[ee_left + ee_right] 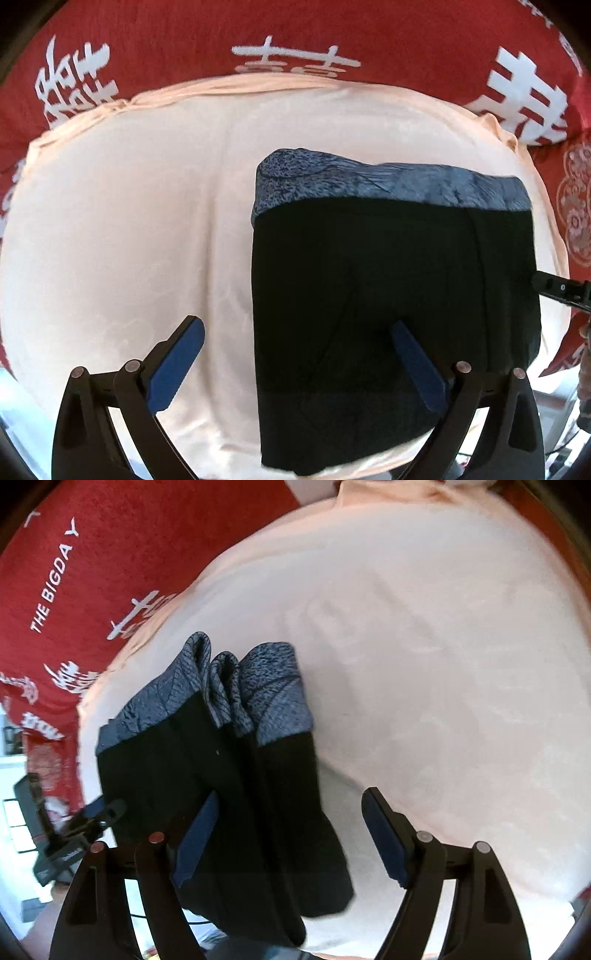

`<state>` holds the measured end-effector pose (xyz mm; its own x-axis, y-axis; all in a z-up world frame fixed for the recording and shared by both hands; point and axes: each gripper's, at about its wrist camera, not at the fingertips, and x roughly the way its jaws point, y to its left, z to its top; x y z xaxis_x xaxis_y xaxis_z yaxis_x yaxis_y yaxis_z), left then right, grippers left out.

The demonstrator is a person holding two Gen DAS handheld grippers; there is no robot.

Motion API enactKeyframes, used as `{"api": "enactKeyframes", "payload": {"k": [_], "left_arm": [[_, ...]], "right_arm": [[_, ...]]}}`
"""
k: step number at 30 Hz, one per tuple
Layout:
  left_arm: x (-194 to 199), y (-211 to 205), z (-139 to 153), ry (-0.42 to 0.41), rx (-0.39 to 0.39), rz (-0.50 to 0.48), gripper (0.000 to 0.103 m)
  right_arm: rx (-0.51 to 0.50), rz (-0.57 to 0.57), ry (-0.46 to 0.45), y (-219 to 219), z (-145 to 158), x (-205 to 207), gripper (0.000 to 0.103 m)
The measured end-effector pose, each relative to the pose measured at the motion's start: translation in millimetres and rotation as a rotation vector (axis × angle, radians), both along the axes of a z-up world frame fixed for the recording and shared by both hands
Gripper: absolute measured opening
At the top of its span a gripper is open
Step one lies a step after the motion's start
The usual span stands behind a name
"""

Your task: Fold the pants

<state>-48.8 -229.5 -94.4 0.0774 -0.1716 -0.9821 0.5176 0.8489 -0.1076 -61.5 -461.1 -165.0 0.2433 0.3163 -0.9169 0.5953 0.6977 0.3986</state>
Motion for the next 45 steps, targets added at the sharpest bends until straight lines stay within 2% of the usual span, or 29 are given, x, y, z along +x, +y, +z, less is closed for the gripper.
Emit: {"api": "enactKeyframes", "payload": {"k": [7,8,10,11,15,19,26,31,35,39,45], "left_arm": [[-23.7,2.5,33.0,-0.028,0.019,-0.023,0.102],[-27.6,4.6,38.2,-0.035,0.03,-0.025,0.102],[-33.5,3.4,45.1,-0.048,0.041,-0.029,0.102],[-36.0,4.2,47.9,-0.049,0.047,-0.033,0.102],[-49.2,8.9,67.7,-0.052,0.048,-0.044,0.102],[-59.8,13.3,93.2,-0.101,0.051,-0.047,0.102],[-65.1,24.9,129.4,-0.13,0.034,-0.037,0.102],[-72.1,34.0,152.7,-0.162,0.049,-0.054,0.102],[-79.4,38.6,167.4,-0.187,0.056,-0.053,0.102],[-78.6,43.9,175.1,-0.183,0.05,-0.005,0.102],[-81.4,40.2,178.6,-0.194,0.08,0.069,0.102]], "right_arm": [[-0.067,-0.027,0.052,13.2,28.0,-31.1,0.085],[-0.078,-0.025,0.055,18.1,33.1,-33.3,0.09],[-0.118,-0.014,0.049,29.1,46.1,-36.8,0.093],[-0.136,-0.006,0.045,34.0,52.5,-38.9,0.103],[-0.215,0.022,0.041,56.5,78.0,-41.0,0.103],[-0.255,0.05,0.058,81.7,100.8,-37.8,0.103],[-0.284,0.003,0.063,111.9,144.5,-48.2,0.103],[-0.328,-0.02,0.082,129.2,172.4,-54.0,0.103],[-0.336,-0.024,0.088,136.4,184.3,-54.9,0.103],[-0.35,-0.012,0.086,142.5,193.3,-54.5,0.103],[-0.361,0.068,0.078,145.0,203.5,-49.8,0.103]]}}
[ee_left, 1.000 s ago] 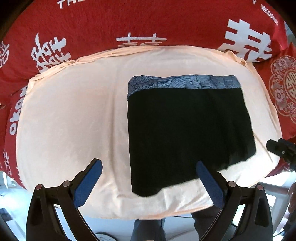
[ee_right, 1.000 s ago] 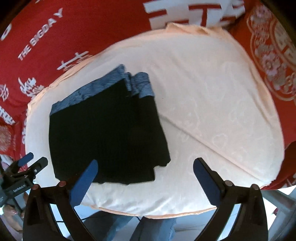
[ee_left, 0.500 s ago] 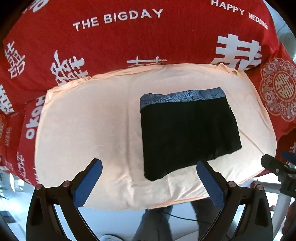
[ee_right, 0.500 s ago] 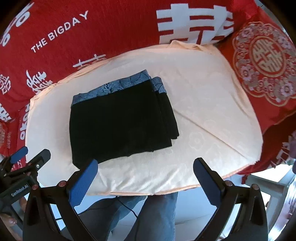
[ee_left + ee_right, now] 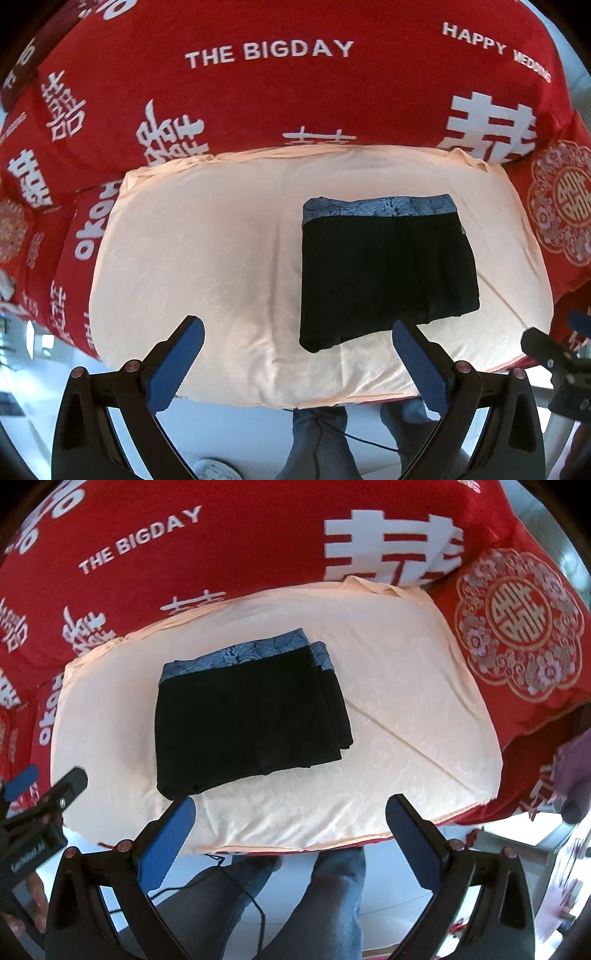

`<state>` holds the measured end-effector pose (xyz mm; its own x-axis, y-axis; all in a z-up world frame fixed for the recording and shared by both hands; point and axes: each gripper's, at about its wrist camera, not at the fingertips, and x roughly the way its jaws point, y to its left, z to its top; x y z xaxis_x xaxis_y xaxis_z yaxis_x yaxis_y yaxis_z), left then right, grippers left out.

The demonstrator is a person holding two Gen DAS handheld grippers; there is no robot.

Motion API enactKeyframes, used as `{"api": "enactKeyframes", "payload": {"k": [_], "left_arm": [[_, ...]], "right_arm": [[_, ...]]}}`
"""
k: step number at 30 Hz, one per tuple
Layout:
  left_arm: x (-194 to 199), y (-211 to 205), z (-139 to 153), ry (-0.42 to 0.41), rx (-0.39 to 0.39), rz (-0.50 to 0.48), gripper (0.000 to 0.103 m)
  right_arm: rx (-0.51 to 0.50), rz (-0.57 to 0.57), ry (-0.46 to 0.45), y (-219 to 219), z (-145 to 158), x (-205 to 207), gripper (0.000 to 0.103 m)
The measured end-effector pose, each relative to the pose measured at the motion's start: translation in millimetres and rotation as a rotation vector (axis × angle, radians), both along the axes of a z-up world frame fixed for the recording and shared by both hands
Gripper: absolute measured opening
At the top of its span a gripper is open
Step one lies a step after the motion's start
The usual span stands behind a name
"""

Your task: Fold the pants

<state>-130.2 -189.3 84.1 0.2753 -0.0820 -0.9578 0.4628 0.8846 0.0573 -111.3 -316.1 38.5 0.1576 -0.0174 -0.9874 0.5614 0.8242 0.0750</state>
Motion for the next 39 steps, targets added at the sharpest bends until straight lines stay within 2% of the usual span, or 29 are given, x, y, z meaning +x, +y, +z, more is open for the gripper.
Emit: {"api": "enactKeyframes", "payload": {"k": [4,17,24,39], "left_arm": [[-7.7,-5.5,5.1,-0.008,0.016,0.024,0.102],[-20.6,-14.7,4.4,0.029,0.04,0.044,0.102],[-20.1,-21.5,4.5,0.022,0.058,0.011,0.102],[-17.9,-27.1,4.3,0.021,0.061,0.005,0.102]], "right_arm": [[-0.003,0.043,0.009,-5.9,5.5,-2.0,0.103],[0.039,0.063,0.032,-24.8,0.4,-12.2,0.103],[0.042,0.071,0.031,-27.2,0.3,-9.0,0.103],[0.044,0.082,0.03,-29.2,1.0,-1.5,0.103]]}}
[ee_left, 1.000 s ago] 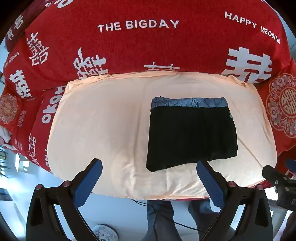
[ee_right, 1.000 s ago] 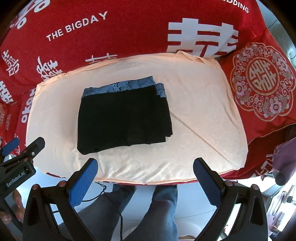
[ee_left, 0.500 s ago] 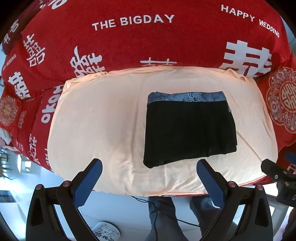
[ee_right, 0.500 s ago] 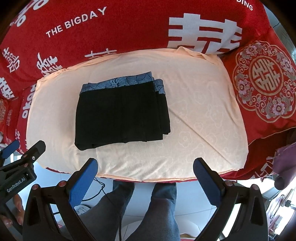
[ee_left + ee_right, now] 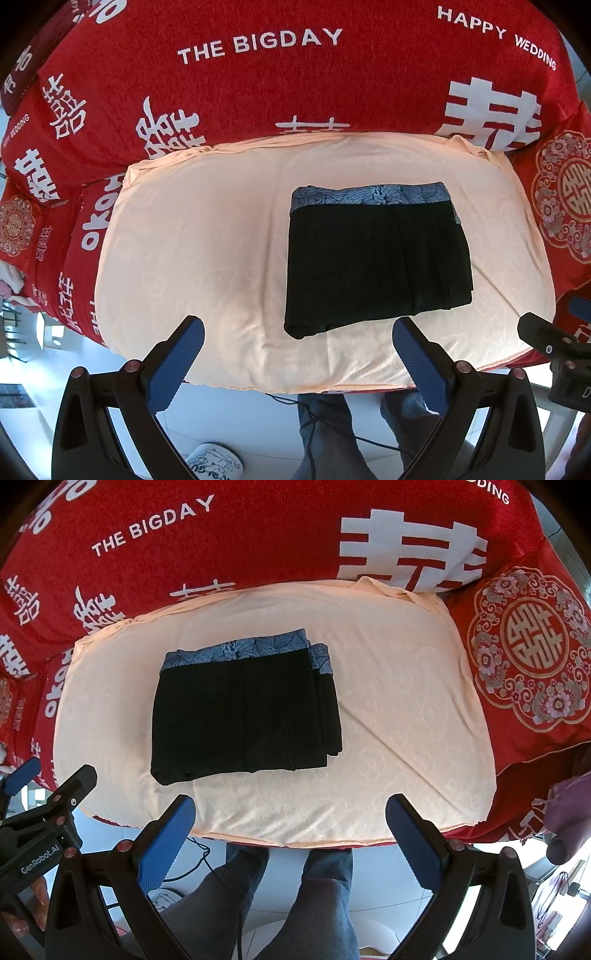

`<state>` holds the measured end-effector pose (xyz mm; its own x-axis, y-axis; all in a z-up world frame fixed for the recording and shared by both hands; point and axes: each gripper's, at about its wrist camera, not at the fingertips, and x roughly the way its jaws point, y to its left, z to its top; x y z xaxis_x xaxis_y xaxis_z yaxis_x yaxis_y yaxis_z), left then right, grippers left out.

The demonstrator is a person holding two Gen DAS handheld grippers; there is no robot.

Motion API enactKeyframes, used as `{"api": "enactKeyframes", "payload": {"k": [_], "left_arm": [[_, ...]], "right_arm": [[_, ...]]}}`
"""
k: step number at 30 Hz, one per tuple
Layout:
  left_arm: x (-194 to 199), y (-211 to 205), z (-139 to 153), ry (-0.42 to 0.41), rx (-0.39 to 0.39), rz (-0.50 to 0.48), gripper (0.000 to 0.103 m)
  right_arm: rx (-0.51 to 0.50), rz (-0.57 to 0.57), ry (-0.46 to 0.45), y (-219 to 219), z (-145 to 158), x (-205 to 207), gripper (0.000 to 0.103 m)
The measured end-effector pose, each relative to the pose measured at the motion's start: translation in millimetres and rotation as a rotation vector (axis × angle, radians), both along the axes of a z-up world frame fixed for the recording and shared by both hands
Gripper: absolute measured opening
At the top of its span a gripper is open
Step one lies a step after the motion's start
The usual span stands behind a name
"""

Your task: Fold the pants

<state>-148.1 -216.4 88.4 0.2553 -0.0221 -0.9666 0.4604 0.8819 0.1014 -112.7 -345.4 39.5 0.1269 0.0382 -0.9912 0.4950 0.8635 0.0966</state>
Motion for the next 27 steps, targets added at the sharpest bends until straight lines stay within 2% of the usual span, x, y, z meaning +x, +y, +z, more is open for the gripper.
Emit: {"api": "enactKeyframes", "payload": {"k": [14,27], "left_arm": [[0.9,-2.1,-1.9,-0.01,0.003,-0.006,0.102],[0.5,0.4,-2.0,0.001,-0.021,-0.002,0.102]], "right_arm": [[-0.011,0.027,0.009,-1.9,-3.6,5.8,0.103],[-0.063,0.079,0.01,7.0,0.1,12.3,0.103]]}}
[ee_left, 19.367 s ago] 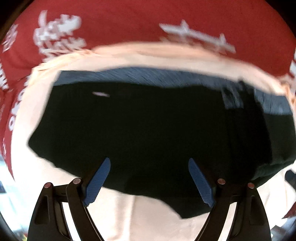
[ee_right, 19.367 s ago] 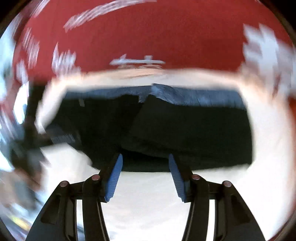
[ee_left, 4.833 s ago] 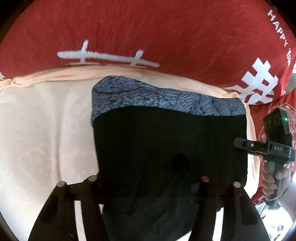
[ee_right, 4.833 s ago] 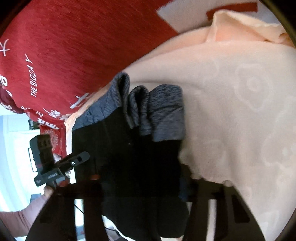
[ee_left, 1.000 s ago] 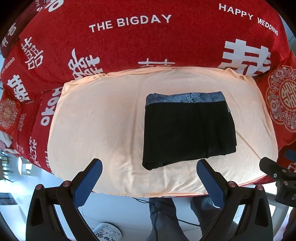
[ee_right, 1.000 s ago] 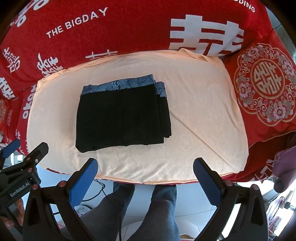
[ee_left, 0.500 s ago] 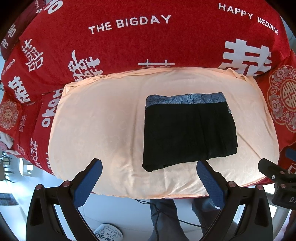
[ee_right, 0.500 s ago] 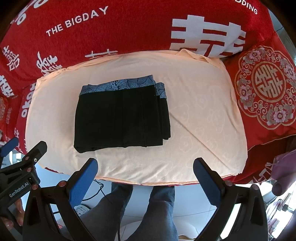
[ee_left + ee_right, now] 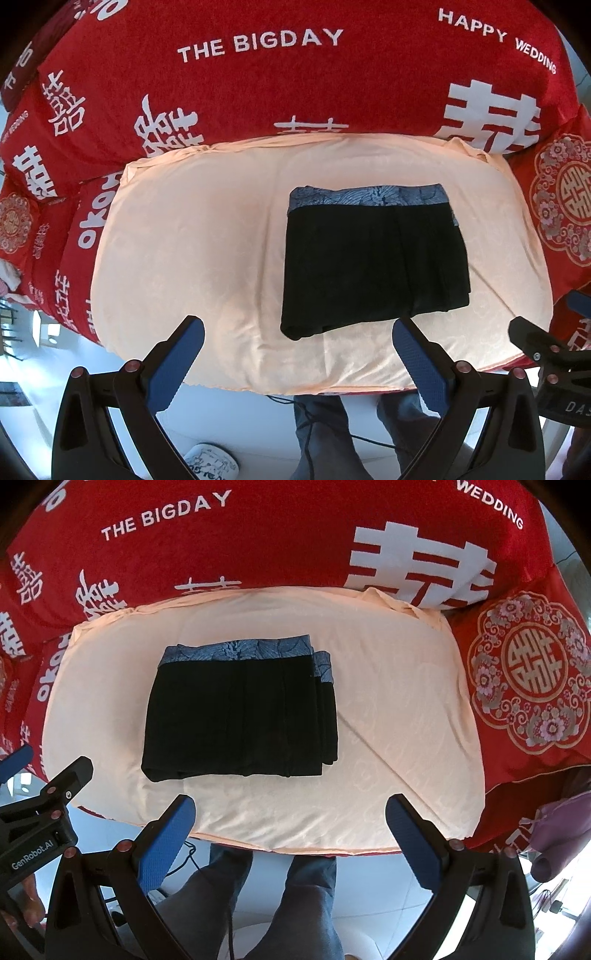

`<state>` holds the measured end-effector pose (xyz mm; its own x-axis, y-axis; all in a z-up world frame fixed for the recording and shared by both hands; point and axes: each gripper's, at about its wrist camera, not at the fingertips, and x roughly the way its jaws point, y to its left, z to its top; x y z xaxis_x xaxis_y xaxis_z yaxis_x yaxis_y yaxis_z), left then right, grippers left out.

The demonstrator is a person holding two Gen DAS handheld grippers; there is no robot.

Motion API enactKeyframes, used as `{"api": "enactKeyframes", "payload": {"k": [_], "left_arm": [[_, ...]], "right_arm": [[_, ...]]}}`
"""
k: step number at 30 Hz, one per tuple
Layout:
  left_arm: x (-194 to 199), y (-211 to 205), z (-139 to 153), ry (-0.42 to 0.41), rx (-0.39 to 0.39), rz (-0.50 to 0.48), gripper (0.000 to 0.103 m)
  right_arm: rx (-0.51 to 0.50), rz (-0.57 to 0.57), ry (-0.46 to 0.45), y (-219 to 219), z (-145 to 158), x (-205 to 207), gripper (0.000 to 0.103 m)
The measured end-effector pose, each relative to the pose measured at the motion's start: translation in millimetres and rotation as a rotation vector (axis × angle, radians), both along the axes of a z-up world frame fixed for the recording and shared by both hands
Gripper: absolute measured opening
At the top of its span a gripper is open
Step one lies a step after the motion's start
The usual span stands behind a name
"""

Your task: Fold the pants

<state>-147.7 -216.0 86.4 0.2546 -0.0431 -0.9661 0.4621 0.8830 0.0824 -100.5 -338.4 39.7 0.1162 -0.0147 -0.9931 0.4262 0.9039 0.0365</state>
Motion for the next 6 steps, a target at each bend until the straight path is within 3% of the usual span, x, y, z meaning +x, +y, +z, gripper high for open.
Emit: {"api": "enactKeyframes", "payload": {"k": [6], "left_arm": [[-4.0,-1.5,4.5,-0.023,-0.01,-0.024,0.102]], "right_arm": [[0.007,0.0,-0.001,0.7,-1.1,0.1,0.103]]}}
